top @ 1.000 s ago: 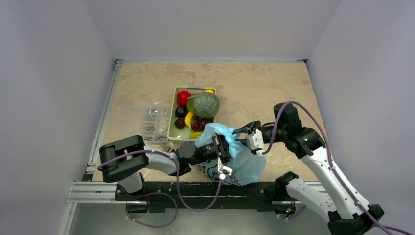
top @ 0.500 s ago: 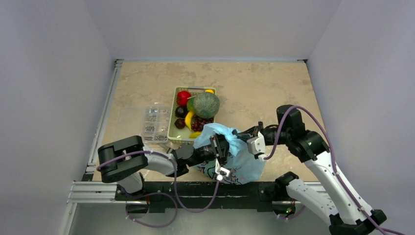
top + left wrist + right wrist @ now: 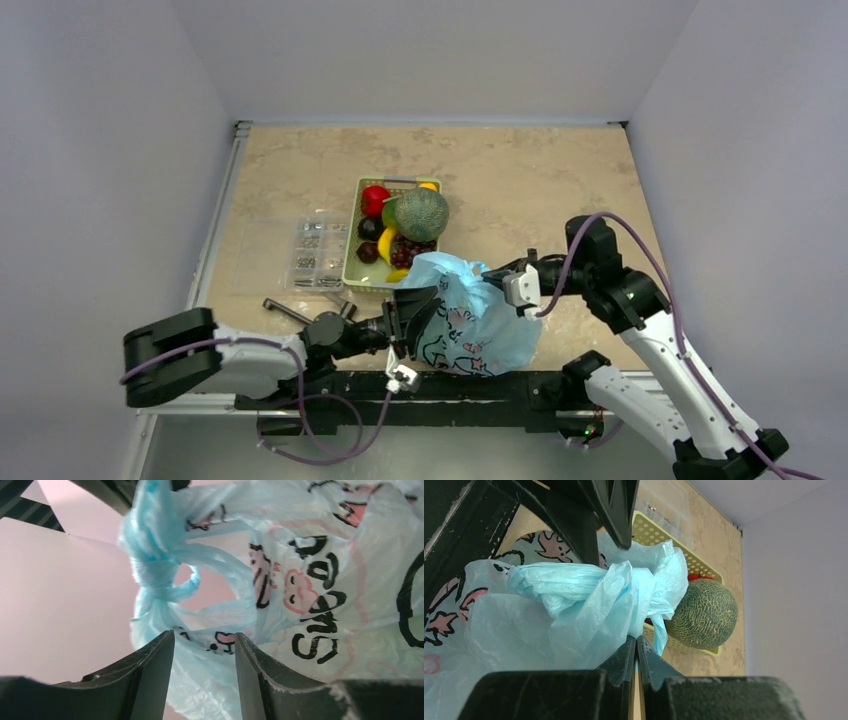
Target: Place the fake fruits into the plastic bag and tie a complex knot
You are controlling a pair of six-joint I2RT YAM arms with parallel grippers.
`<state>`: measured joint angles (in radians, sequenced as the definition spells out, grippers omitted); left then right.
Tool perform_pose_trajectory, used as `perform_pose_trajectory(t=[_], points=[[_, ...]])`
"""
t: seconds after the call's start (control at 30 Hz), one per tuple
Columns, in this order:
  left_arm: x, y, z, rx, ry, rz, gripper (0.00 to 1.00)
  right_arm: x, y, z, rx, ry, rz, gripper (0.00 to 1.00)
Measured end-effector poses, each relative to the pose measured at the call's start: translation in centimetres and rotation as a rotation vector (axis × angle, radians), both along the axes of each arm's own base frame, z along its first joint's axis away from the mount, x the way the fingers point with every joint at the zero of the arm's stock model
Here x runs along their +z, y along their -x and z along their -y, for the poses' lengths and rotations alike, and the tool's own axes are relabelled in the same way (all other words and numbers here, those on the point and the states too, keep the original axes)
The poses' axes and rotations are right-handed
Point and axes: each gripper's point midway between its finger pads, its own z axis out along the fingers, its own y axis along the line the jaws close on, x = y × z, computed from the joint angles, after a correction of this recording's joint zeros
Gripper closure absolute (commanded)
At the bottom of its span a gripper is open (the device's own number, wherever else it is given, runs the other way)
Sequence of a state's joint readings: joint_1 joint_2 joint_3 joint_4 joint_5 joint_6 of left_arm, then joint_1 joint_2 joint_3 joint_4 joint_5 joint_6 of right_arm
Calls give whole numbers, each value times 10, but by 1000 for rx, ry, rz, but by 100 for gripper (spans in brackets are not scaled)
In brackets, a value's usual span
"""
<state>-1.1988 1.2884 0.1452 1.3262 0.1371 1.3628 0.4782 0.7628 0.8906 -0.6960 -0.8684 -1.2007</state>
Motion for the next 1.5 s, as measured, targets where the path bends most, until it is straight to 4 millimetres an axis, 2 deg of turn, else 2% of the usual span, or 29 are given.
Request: perform_pose_trajectory(t=[0.07,0.1,0.13,0.2,0.27,0.37,0.43,0.5,0.57,0.67,0.8,1.1,1.27,1.43,1.5], points=[[7,7,-11,-23,10,-42,48,-1,-2,-1,-12,-7,-29,100],[13,10,-14,-36,22,-65,37,-2,-3,-2,-18,-8,-47,100],[19,14,-17,-61,20,-115,29,-3,-3,-3,-23,-8,-66,100],[45,23,-22,-116,43,-203,23,-8,-5,-4,-34,-3,-106,100],[73,34,-29,-166,71,-295,22,-13,-6,-5,-46,2,-151,100],[89,45,-34,-197,74,-360,30,-15,-5,-5,-61,0,-197,100],[86,48,-29,-197,29,-406,37,-15,-5,-6,-72,-8,-224,100],[76,47,-21,-191,-39,-443,48,-14,-4,-6,-83,-15,-247,100],[67,47,-12,-192,-105,-462,54,-15,-4,-7,-91,-18,-269,100],[52,47,0,-199,-176,-469,55,-16,-5,-8,-101,-19,-297,100],[40,43,14,-195,-238,-454,51,-18,-6,-8,-109,-20,-317,100],[55,43,42,-222,-248,-375,50,-20,-8,-9,-111,-15,-329,100],[52,41,51,-224,-268,-344,53,-20,-8,-9,-111,-14,-330,100],[47,39,56,-221,-282,-326,66,-20,-8,-9,-111,-14,-329,100],[45,39,56,-220,-287,-322,77,-20,-8,-9,-112,-14,-328,100]])
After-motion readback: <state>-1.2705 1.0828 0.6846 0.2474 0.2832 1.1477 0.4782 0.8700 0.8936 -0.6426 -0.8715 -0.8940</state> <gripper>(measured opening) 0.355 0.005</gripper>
